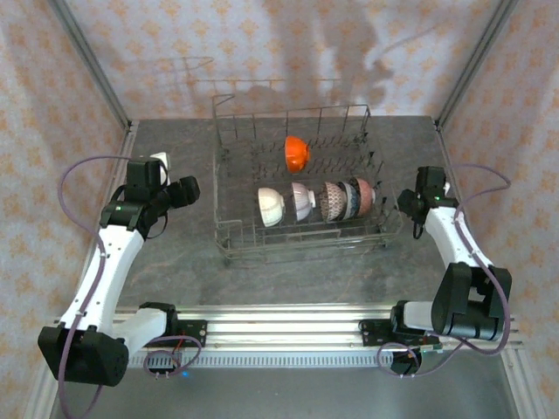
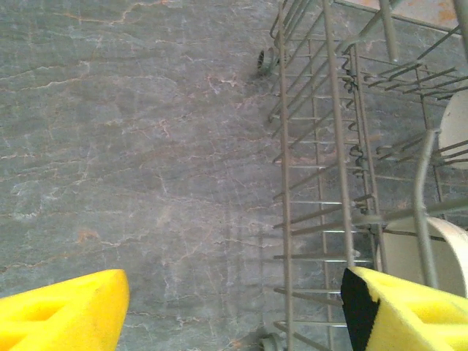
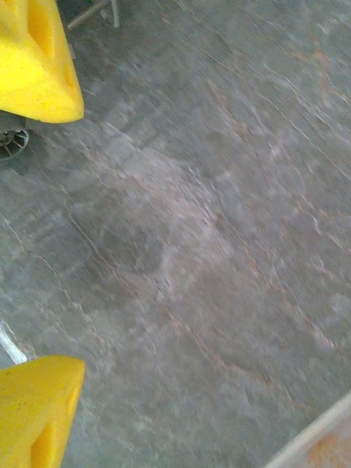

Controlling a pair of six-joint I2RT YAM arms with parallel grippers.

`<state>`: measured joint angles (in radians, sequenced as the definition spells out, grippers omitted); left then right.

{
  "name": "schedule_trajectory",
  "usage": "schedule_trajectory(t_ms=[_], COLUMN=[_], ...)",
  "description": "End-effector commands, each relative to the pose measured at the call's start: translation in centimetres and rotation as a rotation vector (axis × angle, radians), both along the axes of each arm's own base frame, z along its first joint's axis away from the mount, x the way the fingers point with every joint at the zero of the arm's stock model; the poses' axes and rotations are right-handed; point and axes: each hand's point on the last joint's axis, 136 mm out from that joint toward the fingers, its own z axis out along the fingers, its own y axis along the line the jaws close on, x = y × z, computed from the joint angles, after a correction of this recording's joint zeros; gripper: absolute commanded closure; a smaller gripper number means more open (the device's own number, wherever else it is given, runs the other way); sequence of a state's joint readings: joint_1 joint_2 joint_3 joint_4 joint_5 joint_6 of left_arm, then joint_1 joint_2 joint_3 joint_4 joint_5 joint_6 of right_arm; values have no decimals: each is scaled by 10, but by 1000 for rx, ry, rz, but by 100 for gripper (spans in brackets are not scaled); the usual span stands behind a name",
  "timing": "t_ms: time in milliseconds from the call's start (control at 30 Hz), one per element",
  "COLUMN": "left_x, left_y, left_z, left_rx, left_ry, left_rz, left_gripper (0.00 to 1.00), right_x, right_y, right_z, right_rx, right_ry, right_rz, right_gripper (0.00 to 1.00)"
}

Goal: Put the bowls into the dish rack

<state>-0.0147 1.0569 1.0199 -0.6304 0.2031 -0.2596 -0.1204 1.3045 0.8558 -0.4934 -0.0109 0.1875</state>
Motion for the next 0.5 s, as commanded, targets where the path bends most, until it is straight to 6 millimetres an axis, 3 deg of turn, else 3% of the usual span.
schedule_trajectory(t_ms=[0, 100, 233, 300, 467], left_x=[10, 15, 16, 13, 4], left_y=[5, 7, 21, 37, 72], left_z=[14, 11, 2, -2, -19], left_rx=[10, 18, 81, 152, 264], left_ry=[-48, -52, -68, -76, -103], left_rz=[3, 2, 34, 79, 211], left_gripper=[22, 22, 20, 17, 7], right_x=[-7, -2, 9, 18, 35], right_y=[39, 36, 4, -7, -28], right_z=[-14, -20, -11, -4, -11], right_rx=[65, 35, -144, -171, -208], right_ry=[58, 64, 6, -51, -108], right_rz=[112, 118, 46, 12, -70], right_gripper=[17, 16, 8, 1, 0])
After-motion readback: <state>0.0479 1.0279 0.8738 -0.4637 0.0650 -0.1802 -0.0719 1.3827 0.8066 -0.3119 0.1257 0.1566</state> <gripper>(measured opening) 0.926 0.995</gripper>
